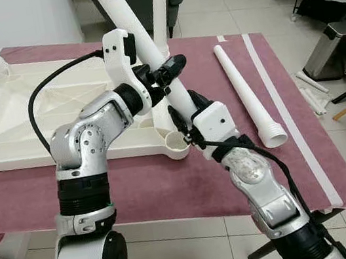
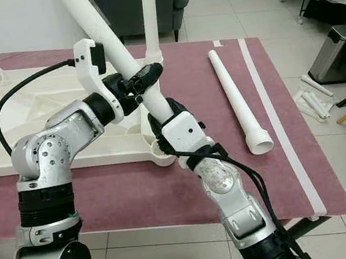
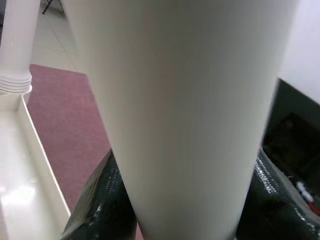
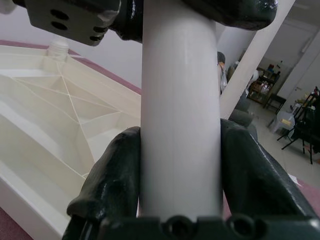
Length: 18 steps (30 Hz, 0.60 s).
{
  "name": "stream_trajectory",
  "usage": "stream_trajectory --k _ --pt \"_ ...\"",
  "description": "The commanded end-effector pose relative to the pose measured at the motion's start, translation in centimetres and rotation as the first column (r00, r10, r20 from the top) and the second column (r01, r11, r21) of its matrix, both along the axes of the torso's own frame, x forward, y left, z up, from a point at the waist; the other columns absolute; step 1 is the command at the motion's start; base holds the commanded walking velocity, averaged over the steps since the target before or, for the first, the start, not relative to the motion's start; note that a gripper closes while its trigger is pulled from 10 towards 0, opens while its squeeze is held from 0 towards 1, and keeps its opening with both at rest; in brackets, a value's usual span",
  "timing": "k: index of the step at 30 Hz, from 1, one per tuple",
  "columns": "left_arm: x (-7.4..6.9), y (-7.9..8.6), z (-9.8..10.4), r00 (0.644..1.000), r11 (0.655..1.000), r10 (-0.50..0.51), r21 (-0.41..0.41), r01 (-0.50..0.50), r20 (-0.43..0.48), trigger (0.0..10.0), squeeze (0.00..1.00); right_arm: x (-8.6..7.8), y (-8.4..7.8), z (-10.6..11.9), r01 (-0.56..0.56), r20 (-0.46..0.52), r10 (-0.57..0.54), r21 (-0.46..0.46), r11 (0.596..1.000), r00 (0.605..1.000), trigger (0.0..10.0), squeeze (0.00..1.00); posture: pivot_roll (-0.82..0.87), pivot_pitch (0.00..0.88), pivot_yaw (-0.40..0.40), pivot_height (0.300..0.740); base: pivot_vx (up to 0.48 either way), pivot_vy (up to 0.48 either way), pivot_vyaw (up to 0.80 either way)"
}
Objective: Building children table
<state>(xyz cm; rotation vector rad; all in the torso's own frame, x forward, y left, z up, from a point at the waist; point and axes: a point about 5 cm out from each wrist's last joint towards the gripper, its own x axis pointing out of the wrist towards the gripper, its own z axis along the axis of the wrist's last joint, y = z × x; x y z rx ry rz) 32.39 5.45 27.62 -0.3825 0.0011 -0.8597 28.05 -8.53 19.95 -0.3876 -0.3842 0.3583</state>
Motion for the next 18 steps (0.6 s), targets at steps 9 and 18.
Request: stream_trajectory --k 9,18 --pt "-2.0 -2.0 0.9 0.954 0.976 -0.074 0.216 0.010 0.291 0.0 0.00 2.0 0.6 -0.4 0.019 -0.133 -0.017 0.011 1.000 0.991 10.0 0.00 0.11 0.000 -0.006 0.740 0.000 0.000 0.00" --pt "-2.0 -2.6 0.1 0.914 0.938 -0.081 0.340 -0.064 0.397 0.0 0.00 2.0 1.7 1.6 -0.039 -0.105 0.044 0.053 0.998 0.993 10.0 0.00 0.12 0.000 -0.014 0.740 0.000 0.000 0.00"
